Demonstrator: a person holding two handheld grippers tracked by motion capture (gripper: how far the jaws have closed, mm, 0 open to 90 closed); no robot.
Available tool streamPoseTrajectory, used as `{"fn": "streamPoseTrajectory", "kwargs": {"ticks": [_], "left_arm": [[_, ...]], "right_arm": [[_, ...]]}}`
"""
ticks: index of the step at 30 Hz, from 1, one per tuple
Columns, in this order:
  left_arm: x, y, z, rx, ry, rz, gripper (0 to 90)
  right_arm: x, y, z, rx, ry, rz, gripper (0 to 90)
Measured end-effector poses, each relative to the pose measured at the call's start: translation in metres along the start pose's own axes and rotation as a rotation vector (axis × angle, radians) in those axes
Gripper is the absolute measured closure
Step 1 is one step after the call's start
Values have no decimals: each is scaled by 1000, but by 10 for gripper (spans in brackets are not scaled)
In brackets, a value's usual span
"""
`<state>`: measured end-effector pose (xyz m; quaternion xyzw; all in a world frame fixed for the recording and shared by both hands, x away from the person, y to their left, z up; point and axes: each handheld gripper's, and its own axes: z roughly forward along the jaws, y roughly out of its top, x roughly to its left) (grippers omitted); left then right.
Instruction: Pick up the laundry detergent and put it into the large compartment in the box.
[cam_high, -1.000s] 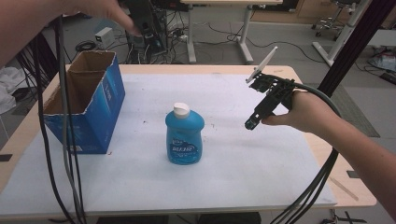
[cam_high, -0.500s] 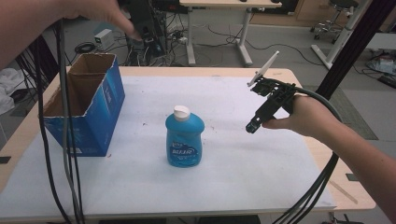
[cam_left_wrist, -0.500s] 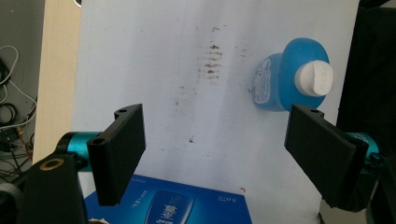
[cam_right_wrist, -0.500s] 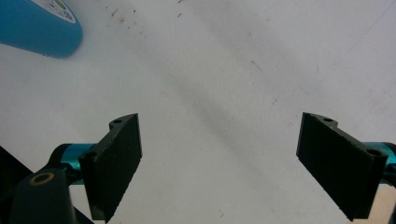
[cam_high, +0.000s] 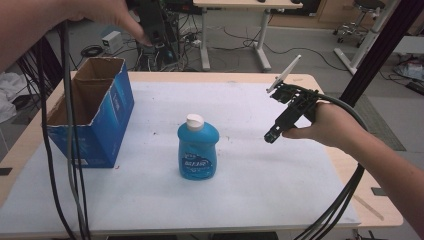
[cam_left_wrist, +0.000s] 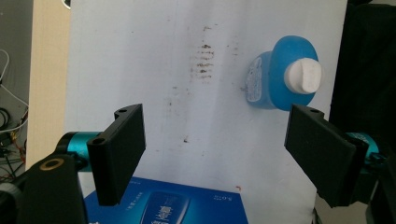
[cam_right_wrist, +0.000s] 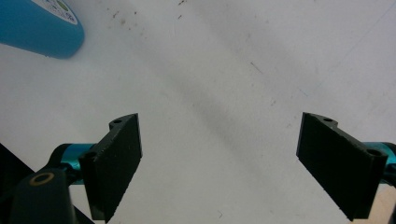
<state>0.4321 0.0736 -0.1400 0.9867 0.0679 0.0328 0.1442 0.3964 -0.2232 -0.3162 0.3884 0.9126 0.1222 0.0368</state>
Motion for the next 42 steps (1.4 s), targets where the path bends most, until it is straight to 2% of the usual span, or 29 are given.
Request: {"fn": "streamPoseTrajectory", "kwargs": {"ticks": [10, 14, 22, 32, 42], "left_arm": [[-12, 5, 3, 7, -21, 42, 206], [-19, 7, 8, 18, -46, 77, 205], [-31, 8, 18, 32, -75, 109, 205], [-41, 10, 30, 42, -102, 130, 206], [-52, 12, 50, 47, -134, 142, 205]], "right_arm": [[1, -1, 0, -6, 1, 3, 135], [2, -2, -1, -3, 0, 6, 135], [2, -3, -2, -7, -1, 1, 135], [1, -4, -4, -17, -4, 6, 135], [0, -5, -4, -25, -6, 3, 135]]}}
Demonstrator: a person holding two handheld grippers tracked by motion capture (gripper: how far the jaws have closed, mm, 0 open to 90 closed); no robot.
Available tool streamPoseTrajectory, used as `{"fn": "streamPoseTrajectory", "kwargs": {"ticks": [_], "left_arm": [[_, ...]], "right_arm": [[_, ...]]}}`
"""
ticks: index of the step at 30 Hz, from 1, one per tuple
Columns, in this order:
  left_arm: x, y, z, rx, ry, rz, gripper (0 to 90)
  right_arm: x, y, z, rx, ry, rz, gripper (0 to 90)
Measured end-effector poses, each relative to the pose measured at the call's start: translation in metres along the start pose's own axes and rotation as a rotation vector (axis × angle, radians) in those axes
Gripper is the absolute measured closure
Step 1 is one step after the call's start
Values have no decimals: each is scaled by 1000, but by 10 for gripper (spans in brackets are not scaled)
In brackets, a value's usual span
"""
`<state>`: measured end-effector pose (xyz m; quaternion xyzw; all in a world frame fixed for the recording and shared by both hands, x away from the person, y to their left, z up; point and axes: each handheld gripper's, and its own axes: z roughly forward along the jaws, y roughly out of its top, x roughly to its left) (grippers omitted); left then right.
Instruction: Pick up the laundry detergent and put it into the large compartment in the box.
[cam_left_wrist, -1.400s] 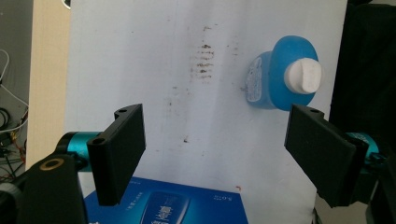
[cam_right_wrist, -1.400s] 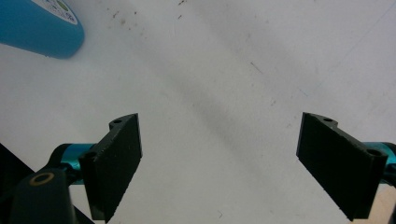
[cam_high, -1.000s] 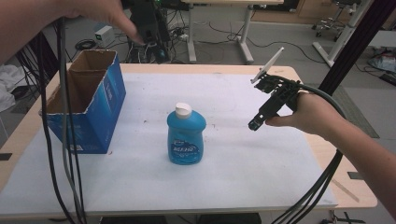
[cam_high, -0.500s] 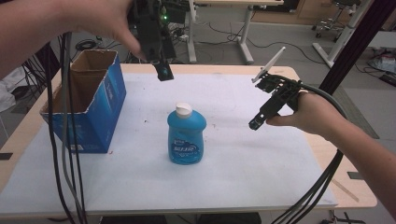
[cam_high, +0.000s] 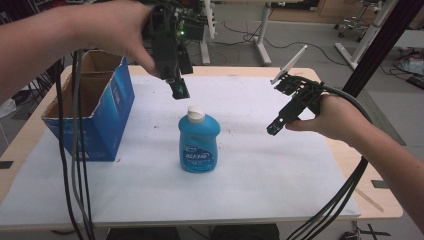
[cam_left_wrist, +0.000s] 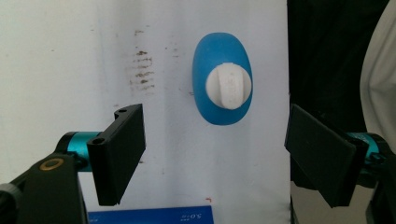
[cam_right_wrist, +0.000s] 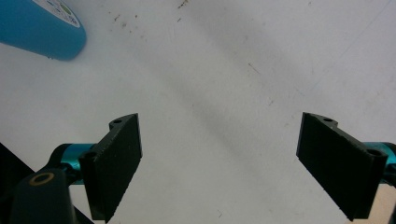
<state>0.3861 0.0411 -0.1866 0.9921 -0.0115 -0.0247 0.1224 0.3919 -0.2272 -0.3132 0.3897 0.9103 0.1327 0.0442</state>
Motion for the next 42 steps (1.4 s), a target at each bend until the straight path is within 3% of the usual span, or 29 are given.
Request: {"fn": "streamPoseTrajectory", "kwargs": {"ticks": [16, 31, 42], "left_arm": [[-10, 6, 42, 34, -1, 15, 205], [-13, 7, 65, 70, 20, 15, 205], [-13, 7, 74, 79, 11, 17, 205]], "right_arm": [[1, -1, 3, -5, -1, 1, 135], [1, -3, 3, -7, -1, -3, 135], [0, -4, 3, -11, -2, 3, 135]]}}
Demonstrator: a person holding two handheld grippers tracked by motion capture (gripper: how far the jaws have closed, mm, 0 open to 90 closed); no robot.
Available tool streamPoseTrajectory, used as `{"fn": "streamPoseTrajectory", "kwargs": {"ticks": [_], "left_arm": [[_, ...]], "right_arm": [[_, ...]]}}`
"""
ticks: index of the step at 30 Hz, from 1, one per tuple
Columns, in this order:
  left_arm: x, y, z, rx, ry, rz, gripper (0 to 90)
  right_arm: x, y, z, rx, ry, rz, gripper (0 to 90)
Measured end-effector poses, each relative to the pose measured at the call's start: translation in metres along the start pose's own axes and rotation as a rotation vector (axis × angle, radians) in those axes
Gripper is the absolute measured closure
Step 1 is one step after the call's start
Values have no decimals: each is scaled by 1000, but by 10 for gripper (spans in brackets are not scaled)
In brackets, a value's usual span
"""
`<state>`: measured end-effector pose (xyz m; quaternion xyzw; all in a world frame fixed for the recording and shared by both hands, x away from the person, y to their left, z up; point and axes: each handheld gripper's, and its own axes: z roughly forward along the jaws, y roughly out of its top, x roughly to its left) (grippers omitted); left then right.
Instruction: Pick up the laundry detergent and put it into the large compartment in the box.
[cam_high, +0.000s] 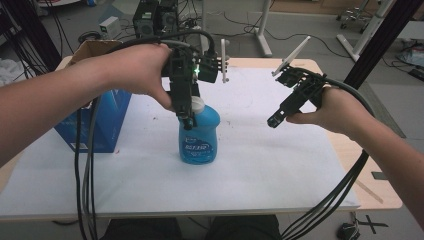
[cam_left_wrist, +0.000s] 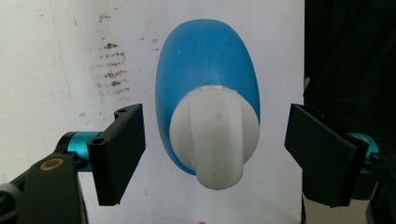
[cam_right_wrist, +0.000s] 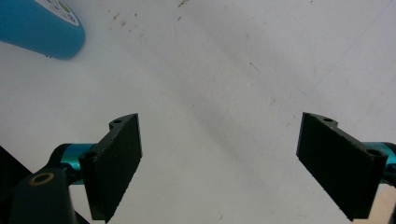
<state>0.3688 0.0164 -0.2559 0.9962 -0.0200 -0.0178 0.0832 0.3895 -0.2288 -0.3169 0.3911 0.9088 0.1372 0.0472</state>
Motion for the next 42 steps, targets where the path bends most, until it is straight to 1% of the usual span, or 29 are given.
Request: {"fn": "streamPoseTrajectory", "kwargs": {"ticks": [4, 14, 31, 37, 39, 41, 42], "left_arm": [[0, 0, 0, -1, 4, -1, 205], [0, 1, 11, 10, -7, 1, 205], [1, 6, 26, 33, -5, 6, 205], [1, 7, 30, 42, -3, -3, 205], [1, 8, 31, 47, -2, 4, 205], [1, 9, 33, 44, -3, 0, 205], [0, 9, 33, 47, -3, 0, 205]], "right_arm": [[0, 0, 0, 0, 2, 3, 135], [0, 0, 4, 5, 6, -7, 135], [1, 0, 6, 5, 9, -5, 135], [0, 0, 6, 5, 12, -5, 135], [0, 0, 6, 3, 14, -9, 135], [0, 0, 6, 5, 12, -1, 135], [0, -1, 6, 6, 13, -6, 135]]}}
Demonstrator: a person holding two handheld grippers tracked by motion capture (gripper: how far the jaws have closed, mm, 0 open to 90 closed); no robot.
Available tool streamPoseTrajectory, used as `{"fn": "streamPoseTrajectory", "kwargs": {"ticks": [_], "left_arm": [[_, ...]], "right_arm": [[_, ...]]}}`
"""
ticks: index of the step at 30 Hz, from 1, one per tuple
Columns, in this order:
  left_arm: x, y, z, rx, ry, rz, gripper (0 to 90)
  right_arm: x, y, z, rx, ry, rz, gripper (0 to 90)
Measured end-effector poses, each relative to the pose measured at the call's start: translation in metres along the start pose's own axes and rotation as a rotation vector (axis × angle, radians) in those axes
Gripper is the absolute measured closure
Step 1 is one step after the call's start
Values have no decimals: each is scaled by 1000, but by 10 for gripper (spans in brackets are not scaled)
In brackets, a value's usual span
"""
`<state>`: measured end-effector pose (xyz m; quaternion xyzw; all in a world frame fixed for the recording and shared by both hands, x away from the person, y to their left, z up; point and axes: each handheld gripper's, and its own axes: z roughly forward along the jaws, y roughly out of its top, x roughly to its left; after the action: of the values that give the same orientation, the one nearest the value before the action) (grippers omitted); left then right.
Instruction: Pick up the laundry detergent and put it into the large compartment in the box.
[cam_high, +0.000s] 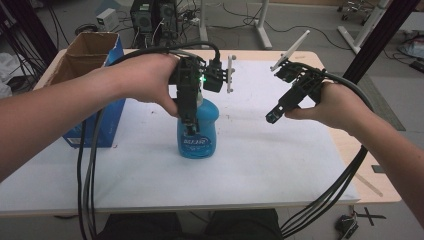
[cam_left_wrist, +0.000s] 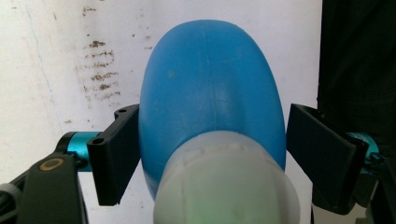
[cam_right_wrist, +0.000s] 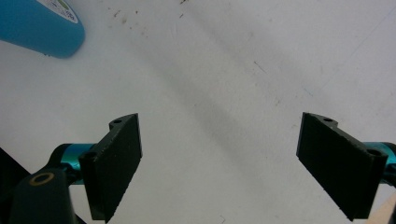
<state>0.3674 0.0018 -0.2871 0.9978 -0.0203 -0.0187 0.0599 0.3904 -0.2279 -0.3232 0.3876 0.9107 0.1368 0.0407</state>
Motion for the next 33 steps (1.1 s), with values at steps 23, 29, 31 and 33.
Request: {"fn": "streamPoseTrajectory", "kwargs": {"ticks": [23, 29, 31, 33], "left_arm": [[1, 2, 3, 14, -12, -5, 210], [1, 3, 5, 22, -18, 2, 210], [1, 3, 5, 23, -20, -1, 210], [1, 2, 5, 23, -20, -4, 210]], "right_arm": [[-1, -1, 0, -1, 4, 2, 135], [-1, -2, 1, -2, 5, 5, 135], [-1, -2, 1, 0, 4, 3, 135], [-1, -2, 1, 1, 4, 4, 135]]}}
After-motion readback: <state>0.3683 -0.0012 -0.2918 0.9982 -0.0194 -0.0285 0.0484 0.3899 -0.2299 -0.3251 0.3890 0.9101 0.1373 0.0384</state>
